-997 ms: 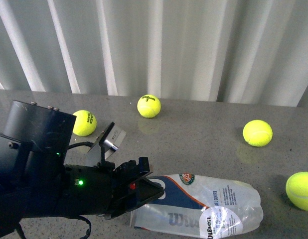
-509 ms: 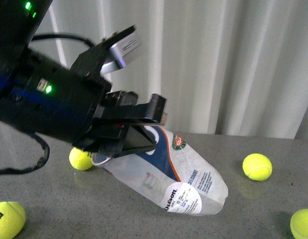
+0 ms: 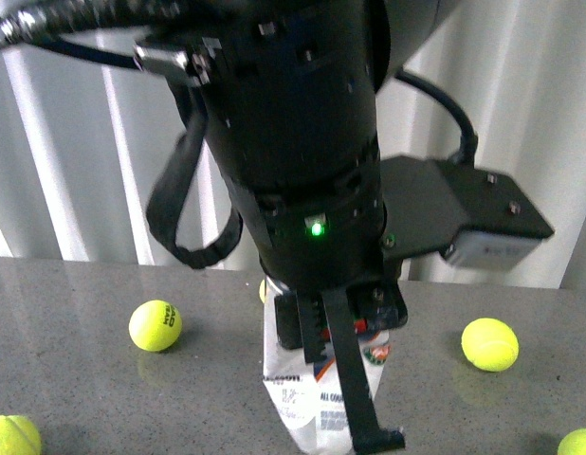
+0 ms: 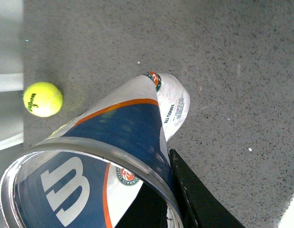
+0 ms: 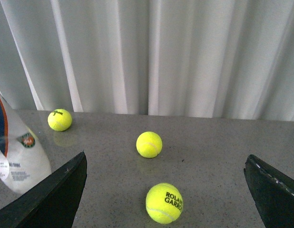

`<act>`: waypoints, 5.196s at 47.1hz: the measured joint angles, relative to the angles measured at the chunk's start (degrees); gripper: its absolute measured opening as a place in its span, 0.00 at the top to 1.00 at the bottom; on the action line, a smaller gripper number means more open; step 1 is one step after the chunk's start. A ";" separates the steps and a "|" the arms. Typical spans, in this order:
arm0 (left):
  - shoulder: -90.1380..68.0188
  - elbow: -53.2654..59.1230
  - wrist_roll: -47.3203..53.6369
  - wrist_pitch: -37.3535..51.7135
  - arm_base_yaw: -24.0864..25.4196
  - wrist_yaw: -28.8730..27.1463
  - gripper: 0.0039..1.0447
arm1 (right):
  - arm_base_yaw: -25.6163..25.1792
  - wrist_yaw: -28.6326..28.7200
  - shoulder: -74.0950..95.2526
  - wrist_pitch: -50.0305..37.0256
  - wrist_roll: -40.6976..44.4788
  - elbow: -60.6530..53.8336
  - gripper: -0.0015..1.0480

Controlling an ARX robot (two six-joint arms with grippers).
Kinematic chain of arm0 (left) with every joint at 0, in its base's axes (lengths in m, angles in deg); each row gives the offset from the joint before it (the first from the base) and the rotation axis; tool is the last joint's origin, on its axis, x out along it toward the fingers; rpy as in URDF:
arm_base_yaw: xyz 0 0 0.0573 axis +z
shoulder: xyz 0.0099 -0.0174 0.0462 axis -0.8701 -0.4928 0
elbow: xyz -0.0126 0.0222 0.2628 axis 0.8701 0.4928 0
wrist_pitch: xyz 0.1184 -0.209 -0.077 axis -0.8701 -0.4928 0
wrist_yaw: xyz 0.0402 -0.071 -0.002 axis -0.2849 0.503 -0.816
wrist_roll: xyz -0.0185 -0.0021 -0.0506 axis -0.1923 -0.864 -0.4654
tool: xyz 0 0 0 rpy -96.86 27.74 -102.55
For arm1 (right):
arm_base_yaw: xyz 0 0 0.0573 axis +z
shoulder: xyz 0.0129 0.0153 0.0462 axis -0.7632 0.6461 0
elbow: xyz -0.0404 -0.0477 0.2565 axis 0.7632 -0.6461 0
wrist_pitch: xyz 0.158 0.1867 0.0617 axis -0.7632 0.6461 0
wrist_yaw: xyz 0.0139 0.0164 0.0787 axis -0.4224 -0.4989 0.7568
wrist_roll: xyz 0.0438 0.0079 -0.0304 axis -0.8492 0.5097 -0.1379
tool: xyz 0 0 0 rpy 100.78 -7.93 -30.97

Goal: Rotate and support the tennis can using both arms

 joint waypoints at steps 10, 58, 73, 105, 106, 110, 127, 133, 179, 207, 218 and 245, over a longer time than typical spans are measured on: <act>-4.33 0.09 3.34 -0.50 -0.28 0.11 0.97 | 0.00 0.00 0.00 0.00 0.00 0.00 0.07; -3.61 -2.73 0.87 -4.13 -0.50 5.09 0.05 | 0.00 0.00 0.00 0.00 0.00 0.00 0.07; 4.22 -0.76 -7.13 -0.37 2.27 10.08 0.06 | -0.02 0.02 0.00 0.00 0.00 0.00 0.07; 21.35 18.25 -73.42 25.55 8.17 4.44 0.08 | -0.02 0.00 0.00 0.00 0.00 0.00 0.07; 22.03 20.44 -71.01 30.95 7.85 -1.25 0.12 | -0.02 0.00 0.00 0.00 0.00 0.00 0.07; 26.69 33.79 -59.25 56.02 8.96 -17.53 0.29 | 0.00 0.02 0.02 0.00 0.00 0.00 0.07; 46.49 64.37 -49.46 74.05 22.73 -8.50 0.97 | -0.02 -0.02 0.00 0.00 0.00 0.00 0.07; 52.43 70.01 -49.03 74.12 26.88 -5.11 0.97 | -0.02 0.02 0.00 0.00 0.00 0.00 0.07; 82.90 81.72 -48.89 57.37 38.73 6.64 0.97 | 0.00 0.00 0.00 0.00 0.00 0.00 0.07; 96.61 81.70 -48.83 42.42 38.73 6.64 0.97 | 0.00 0.02 0.00 0.00 0.00 0.00 0.07; 102.71 81.70 -48.81 37.13 38.73 6.62 0.97 | 0.00 0.00 0.00 0.00 0.00 0.00 0.07; 102.73 81.70 -48.83 37.13 38.73 6.64 0.16 | 0.00 0.00 0.00 0.00 0.00 0.00 0.07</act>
